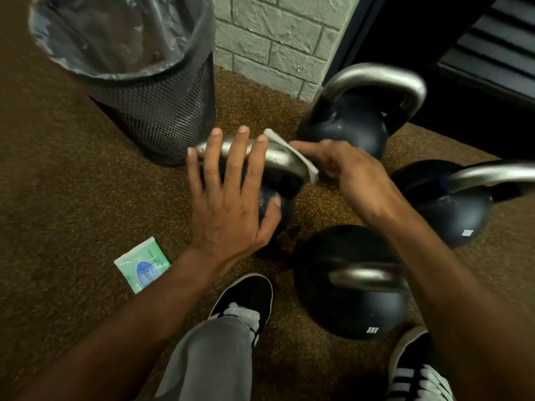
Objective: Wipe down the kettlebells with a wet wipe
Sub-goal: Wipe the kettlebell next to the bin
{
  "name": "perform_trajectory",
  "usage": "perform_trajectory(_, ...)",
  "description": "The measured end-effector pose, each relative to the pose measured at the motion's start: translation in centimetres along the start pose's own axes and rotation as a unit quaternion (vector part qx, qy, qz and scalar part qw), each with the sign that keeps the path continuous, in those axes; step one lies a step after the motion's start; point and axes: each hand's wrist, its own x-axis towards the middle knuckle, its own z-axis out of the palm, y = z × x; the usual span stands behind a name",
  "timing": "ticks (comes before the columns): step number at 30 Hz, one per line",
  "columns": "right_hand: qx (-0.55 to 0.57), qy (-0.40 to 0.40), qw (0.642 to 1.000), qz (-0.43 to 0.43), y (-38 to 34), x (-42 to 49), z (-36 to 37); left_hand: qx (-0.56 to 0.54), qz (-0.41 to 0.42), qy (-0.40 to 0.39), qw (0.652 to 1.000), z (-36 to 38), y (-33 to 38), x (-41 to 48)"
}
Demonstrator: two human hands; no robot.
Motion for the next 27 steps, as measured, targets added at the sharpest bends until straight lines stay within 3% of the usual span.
perform_trajectory(5, 0.132, -0.084, 0.981, 0.112, -0.4, 6.3, -0.1, -0.014, -0.011, 0.012, 1.0, -0.4, 0.3, 0.5)
perform_trajectory(11, 0.039, -0.194, 0.974, 0.113, -2.0, 9.5, 0.6, 0.009, 0.018, 0.012, 1.0, -0.5, -0.3, 0.8)
perform_trajectory(19, 0.171, -0.079, 0.976, 0.109, 0.5, 6.7, 0.0, 0.013, 0.029, 0.017, 0.999, -0.2, 0.0, 0.8)
perform_trajectory(23, 0.174, -0.054, 0.978, 0.105, 1.4, 4.5, -0.7, 0.021, 0.033, 0.006, 0.999, 0.0, 0.0, 0.5)
perform_trajectory(25, 0.131, -0.033, 0.984, 0.114, 1.5, 3.6, -0.8, 0.021, 0.031, -0.001, 0.999, 0.1, 0.2, 0.3)
perform_trajectory(27, -0.03, -0.014, 0.995, 0.094, 0.4, 2.1, -0.7, 0.019, 0.026, -0.002, 0.999, 0.3, 0.3, 0.2)
